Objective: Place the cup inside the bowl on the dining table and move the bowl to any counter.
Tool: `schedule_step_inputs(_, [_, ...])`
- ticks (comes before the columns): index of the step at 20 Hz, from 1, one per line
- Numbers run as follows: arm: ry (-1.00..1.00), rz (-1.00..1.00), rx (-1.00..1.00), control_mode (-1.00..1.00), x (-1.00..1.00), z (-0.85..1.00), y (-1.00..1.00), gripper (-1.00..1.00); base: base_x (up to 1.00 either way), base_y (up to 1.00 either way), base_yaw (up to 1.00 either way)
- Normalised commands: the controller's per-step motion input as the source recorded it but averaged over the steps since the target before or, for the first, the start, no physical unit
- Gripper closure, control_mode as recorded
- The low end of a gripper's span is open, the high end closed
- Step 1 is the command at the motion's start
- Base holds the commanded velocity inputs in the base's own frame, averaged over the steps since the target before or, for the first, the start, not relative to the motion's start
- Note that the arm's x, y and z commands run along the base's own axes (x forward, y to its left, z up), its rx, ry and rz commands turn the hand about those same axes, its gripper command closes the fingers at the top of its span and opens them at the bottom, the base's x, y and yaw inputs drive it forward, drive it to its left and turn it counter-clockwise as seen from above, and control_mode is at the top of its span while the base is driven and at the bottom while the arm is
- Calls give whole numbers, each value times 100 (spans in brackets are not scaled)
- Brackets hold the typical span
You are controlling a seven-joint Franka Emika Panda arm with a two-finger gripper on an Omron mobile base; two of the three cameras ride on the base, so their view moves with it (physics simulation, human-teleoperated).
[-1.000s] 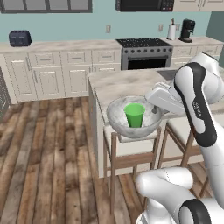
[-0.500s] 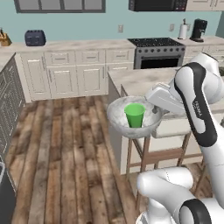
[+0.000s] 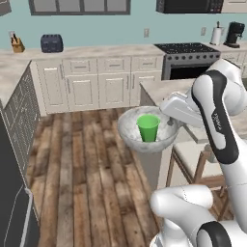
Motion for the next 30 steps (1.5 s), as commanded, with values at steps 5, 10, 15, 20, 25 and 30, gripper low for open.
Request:
schedule_step_inputs(5, [0, 0, 0, 100, 0, 0, 0, 100, 80, 42, 0])
schedule_step_inputs(10, [0, 0, 0, 100, 0, 0, 0, 100, 74, 35, 0])
schedule_step_inputs(15, [0, 0, 0, 100, 0, 0, 0, 100, 63, 41, 0])
schedule_step_inputs(20, [0, 0, 0, 100, 0, 0, 0, 100, 66, 45, 0])
schedule_step_inputs(25, [0, 0, 0, 100, 0, 0, 0, 100, 67, 40, 0])
schedule_step_inputs(30, [0, 0, 0, 100, 0, 0, 0, 100, 63, 33, 0])
